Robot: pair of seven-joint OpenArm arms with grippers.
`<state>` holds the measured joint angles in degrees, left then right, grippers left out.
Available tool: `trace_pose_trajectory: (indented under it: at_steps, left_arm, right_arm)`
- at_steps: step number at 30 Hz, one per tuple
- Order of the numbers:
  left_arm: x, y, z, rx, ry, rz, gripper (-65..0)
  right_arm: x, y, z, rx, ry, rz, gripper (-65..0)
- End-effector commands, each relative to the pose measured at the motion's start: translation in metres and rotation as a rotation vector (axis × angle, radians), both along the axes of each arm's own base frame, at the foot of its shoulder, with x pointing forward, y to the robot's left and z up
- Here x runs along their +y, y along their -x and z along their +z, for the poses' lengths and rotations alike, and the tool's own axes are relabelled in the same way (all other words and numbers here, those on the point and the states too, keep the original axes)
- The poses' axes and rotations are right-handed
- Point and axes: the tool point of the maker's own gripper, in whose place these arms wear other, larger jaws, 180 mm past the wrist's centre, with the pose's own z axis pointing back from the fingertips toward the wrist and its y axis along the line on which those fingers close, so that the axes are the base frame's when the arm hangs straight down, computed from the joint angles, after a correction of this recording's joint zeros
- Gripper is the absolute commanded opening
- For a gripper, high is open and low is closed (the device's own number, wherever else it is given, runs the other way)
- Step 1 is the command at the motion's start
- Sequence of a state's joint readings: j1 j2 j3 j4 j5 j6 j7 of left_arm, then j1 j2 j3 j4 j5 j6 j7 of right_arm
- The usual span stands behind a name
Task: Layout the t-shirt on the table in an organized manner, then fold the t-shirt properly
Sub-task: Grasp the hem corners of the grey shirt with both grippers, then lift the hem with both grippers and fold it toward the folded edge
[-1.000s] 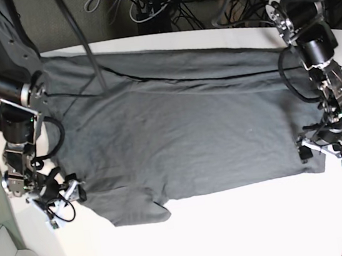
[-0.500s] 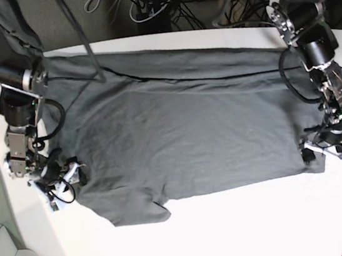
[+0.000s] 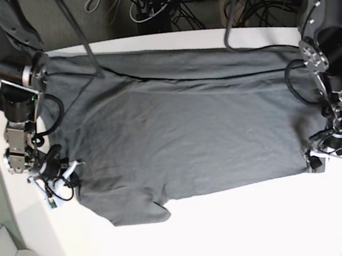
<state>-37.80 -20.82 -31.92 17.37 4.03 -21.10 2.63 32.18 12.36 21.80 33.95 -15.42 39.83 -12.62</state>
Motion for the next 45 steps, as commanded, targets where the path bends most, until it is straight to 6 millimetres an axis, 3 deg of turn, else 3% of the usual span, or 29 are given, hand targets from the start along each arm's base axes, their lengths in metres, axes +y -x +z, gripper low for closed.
trace_pose_trajectory:
  at_steps: [1, 7, 15, 17, 20, 25, 31, 35, 39, 45]
  left_arm:
    - [0.012, -0.008, 0.019, -0.056, -0.014, 0.017, -3.6]
    - [-0.004, -0.008, 0.008, -0.008, -0.062, -0.058, -3.6]
    - [-0.014, 0.015, -0.029, 0.079, -0.019, -0.061, -5.3]
    - [-0.014, 0.021, -0.037, 0.096, -0.013, -0.061, -12.3]
    - [-0.013, 0.031, -0.045, 0.115, -0.017, -0.060, -29.3]
    - [-0.013, 0.033, -0.048, 0.120, -0.019, -0.061, -64.2]
    - [-0.012, 0.029, -0.043, 0.113, -0.019, -0.061, -64.8]
    - [-0.020, 0.013, -0.026, 0.080, -0.032, -0.082, -64.8]
    - [-0.024, 0.011, -0.016, 0.085, -0.070, -0.110, -64.8]
    - [-0.039, 0.007, 0.002, 0.059, -0.116, -0.147, -64.8]
  right_arm:
    - [-0.006, -0.004, 0.006, 0.007, 0.030, 0.007, -65.0]
    - [-0.006, -0.003, 0.005, 0.012, 0.029, 0.008, -65.0]
    - [-0.007, -0.003, 0.004, 0.013, 0.031, 0.007, -65.0]
    - [-0.007, -0.003, 0.004, 0.013, 0.031, 0.007, -65.0]
    - [-0.008, -0.003, 0.004, 0.014, 0.034, 0.007, -65.0]
    - [-0.008, -0.003, 0.006, 0.011, 0.034, 0.004, -65.0]
    - [-0.009, -0.008, 0.012, -0.011, 0.031, 0.000, -65.0]
    - [-0.015, -0.021, 0.041, -0.104, 0.034, -0.021, -65.0]
    - [-0.023, -0.017, 0.059, -0.147, 0.075, -0.030, -65.0]
    - [-0.027, -0.004, 0.070, -0.203, 0.102, -0.032, -65.0]
